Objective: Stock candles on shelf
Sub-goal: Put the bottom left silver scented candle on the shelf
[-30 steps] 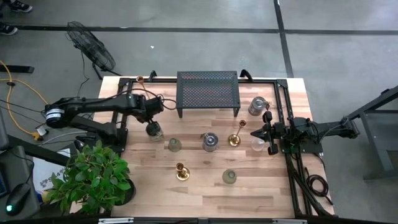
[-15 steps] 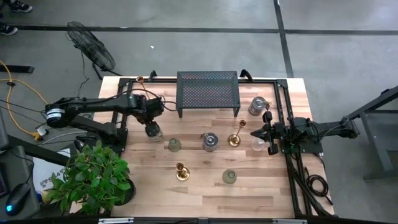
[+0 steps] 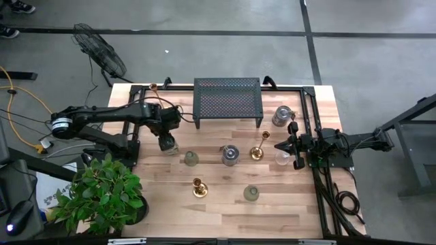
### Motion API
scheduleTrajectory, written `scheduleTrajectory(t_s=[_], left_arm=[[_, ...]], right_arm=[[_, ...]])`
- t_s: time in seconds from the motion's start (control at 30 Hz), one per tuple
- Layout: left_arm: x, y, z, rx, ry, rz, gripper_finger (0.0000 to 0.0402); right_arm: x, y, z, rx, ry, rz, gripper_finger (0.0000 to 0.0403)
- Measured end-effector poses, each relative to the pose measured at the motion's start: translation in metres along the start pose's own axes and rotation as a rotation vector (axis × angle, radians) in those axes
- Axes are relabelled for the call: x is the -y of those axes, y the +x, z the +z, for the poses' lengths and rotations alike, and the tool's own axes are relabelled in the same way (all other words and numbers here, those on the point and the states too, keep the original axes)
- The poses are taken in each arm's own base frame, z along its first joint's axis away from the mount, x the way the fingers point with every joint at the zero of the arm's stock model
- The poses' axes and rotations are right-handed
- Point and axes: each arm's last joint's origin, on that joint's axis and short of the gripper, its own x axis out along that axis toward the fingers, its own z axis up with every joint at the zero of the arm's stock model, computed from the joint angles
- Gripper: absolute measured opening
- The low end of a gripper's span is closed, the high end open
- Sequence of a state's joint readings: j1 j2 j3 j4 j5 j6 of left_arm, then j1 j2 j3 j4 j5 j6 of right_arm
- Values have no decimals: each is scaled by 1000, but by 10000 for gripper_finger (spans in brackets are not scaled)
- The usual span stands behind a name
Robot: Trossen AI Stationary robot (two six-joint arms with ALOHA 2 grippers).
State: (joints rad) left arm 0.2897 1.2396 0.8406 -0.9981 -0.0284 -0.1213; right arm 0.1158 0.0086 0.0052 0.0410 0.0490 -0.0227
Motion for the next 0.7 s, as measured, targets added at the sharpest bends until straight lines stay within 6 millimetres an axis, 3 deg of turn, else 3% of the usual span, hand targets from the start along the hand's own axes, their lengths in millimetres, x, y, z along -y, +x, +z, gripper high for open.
scheduleTrajectory(t_s=[0.33, 0.7], left_arm=[[0, 0, 0, -1, 72, 7, 65], [0, 1, 0, 0, 130, 16, 55]], right_arm=[[0, 0, 0, 0, 0, 0, 3], [0, 0, 0, 0, 0, -1, 3]])
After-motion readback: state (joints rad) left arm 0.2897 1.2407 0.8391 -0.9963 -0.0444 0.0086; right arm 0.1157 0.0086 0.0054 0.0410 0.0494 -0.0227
